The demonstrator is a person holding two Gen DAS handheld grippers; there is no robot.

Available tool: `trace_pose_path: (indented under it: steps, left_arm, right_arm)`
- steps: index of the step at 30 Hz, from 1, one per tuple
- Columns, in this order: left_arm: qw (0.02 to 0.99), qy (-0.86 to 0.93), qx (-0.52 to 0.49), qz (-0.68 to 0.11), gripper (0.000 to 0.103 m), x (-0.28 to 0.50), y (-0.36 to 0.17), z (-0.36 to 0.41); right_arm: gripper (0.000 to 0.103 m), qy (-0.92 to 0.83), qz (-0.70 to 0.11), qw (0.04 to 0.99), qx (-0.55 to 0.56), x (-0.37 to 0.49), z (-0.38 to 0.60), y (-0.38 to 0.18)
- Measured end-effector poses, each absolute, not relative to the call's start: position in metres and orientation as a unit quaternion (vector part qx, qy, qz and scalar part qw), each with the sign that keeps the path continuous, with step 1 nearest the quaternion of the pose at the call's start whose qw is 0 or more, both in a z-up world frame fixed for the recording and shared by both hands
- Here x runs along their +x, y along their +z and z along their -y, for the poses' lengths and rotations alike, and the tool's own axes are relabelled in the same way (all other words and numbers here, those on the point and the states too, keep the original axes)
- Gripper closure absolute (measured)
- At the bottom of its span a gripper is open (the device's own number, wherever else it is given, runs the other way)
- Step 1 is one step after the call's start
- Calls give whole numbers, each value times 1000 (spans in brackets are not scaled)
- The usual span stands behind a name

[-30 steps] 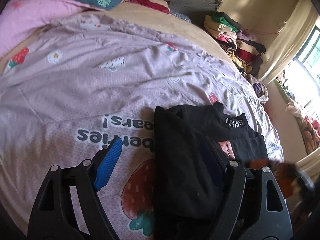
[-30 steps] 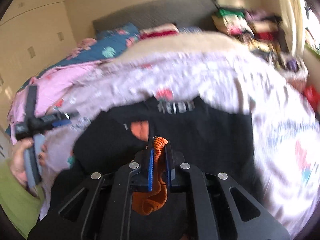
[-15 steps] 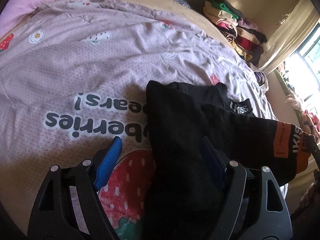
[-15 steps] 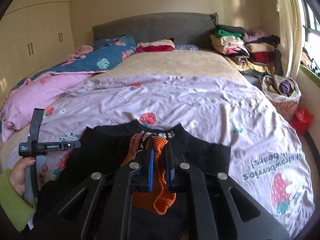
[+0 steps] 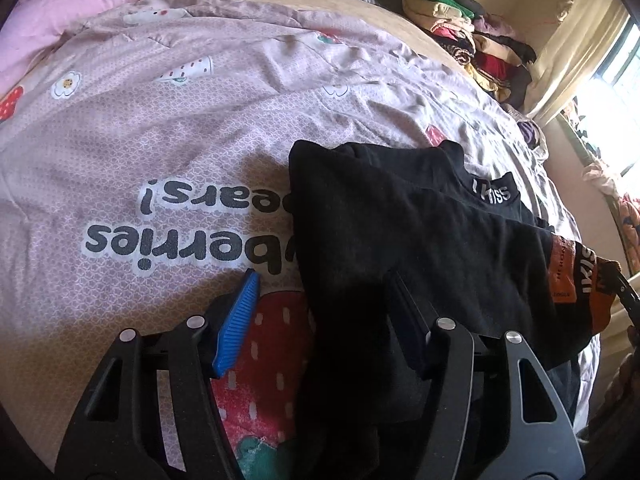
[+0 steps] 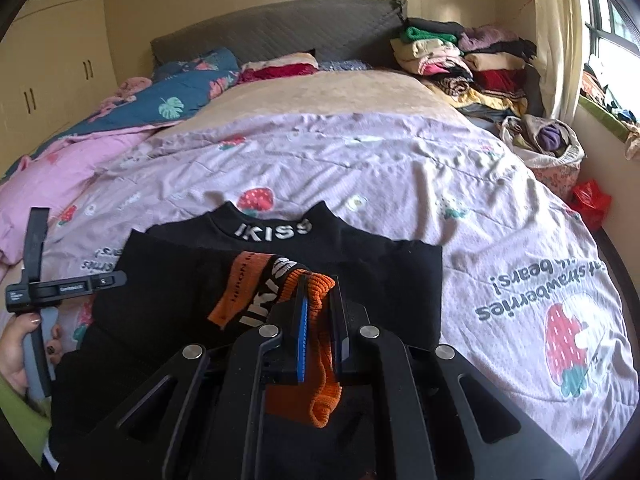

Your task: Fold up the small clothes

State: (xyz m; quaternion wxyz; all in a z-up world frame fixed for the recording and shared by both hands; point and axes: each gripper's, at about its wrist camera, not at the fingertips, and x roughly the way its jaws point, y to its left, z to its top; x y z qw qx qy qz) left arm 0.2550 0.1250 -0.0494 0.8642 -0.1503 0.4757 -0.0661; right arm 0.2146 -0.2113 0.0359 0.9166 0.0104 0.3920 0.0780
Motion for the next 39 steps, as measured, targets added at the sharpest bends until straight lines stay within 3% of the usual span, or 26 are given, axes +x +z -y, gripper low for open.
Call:
trace_pose_path:
  steps: [7, 8, 10, 13, 20, 23, 26, 39]
  left_arm:
    - [866, -66, -148, -473, 48, 253, -47, -124]
    - [867, -67, -150, -471, 48, 252, -45, -124]
    - [873, -67, -148, -460, 48, 249, -37, -124]
    - [884, -67, -135, -442, 48, 244, -22, -119]
    - [889, -113, -116, -429, 48, 234, -1, -98]
    - [881, -142, -113, -438, 62, 232, -4, -85]
    - [870, -158, -103, -456, 86, 232, -13, -73]
    - [849, -158, -97, -495, 87, 229, -45, -68]
  right_arm:
    - [92, 58, -409, 911, 8, 218, 212, 22]
    - [88, 55, -412, 910, 10, 218, 212, 21]
    - [69, 44, -408, 912, 7, 216, 213, 22]
    - [64, 47, -407, 912, 7, 213, 212, 23]
    - [61, 66, -409, 910, -1, 209, 198, 21]
    - [61, 79, -411, 908, -2, 206, 191, 21]
    - [61, 96, -413, 906, -5, 204, 182, 20]
    - [61, 154, -439, 885, -28, 203, 139, -1]
